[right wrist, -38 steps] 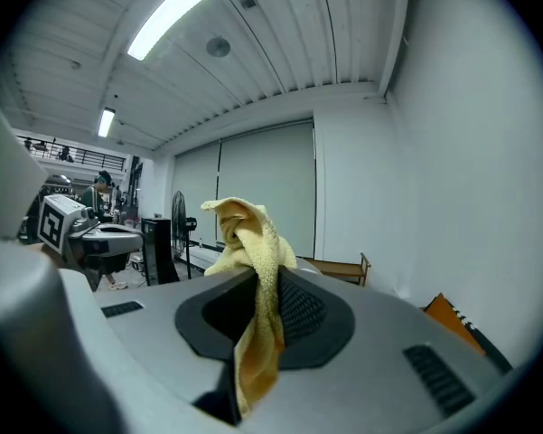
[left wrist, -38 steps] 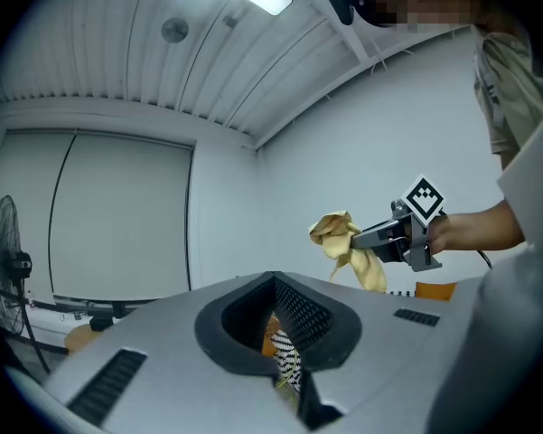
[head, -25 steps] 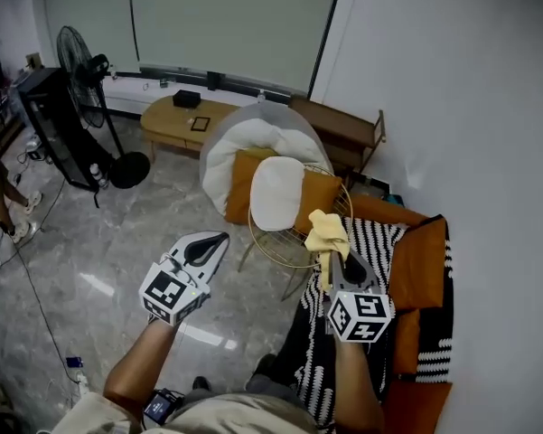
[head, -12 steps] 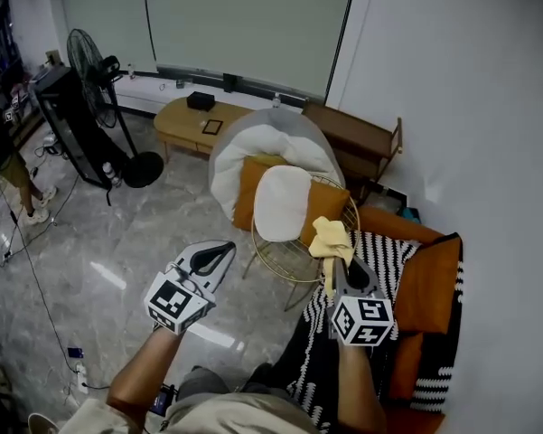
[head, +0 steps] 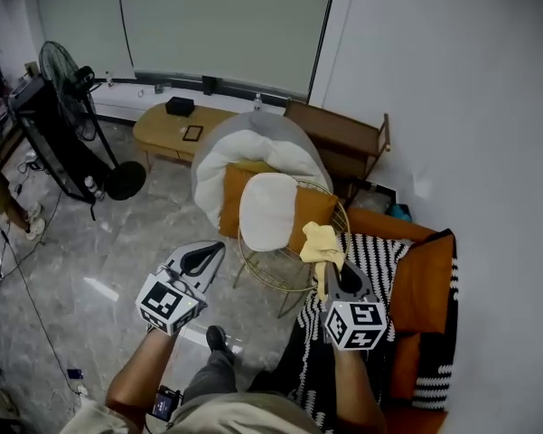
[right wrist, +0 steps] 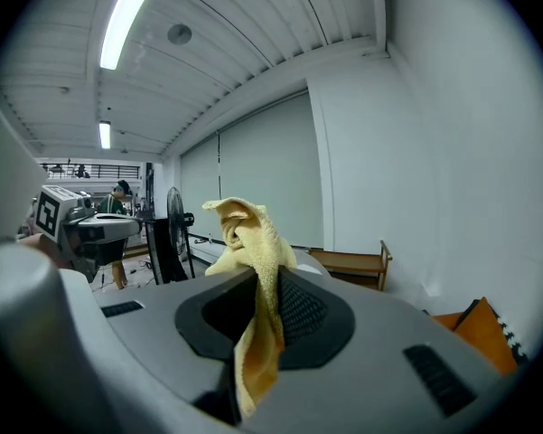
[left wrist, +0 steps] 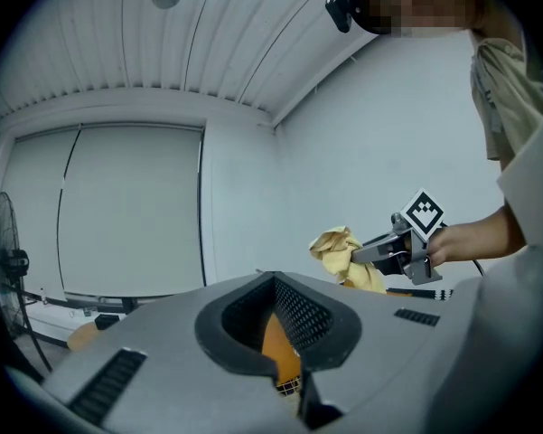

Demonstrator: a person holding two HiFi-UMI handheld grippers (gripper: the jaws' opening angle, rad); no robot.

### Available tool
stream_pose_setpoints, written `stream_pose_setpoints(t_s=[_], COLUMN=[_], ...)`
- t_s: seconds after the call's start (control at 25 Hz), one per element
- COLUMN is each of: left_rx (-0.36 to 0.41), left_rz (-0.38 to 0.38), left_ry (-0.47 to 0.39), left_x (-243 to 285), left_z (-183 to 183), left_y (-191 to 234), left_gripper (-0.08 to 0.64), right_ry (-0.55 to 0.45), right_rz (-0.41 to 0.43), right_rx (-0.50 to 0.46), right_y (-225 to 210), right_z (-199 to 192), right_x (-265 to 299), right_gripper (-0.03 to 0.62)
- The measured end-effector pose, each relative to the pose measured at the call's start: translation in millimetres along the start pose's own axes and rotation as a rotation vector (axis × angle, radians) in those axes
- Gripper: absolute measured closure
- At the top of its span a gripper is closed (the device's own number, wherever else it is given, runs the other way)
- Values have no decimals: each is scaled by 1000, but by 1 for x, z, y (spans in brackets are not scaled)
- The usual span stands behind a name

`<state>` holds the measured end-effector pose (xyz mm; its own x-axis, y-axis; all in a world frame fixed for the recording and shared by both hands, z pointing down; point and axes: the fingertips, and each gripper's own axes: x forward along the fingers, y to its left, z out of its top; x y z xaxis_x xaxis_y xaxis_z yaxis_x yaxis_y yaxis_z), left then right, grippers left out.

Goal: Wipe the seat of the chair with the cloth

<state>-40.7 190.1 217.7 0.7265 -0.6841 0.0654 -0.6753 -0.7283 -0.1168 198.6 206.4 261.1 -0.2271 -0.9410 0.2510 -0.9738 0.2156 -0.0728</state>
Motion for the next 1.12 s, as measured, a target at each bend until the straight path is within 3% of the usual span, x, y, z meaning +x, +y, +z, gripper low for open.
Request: stream_pose_setpoints(t_s=[0.64, 0.88, 1.12], left_rx=[-20, -29, -70], left_rz=[-133, -132, -101], left_ry=[-34, -38, -1], left_x=[95, 104, 116], left_z=[-16, -26, -47], left_y=[154, 205, 230], left_gripper=[546, 546, 546], right_ry=[35, 38, 68], right_rz=[-160, -183, -169], right_rx=[16, 13, 8], right_y=[11, 23, 14], right_z=[30, 36, 26], right_x=[136, 180, 224], right_gripper=[529, 529, 529])
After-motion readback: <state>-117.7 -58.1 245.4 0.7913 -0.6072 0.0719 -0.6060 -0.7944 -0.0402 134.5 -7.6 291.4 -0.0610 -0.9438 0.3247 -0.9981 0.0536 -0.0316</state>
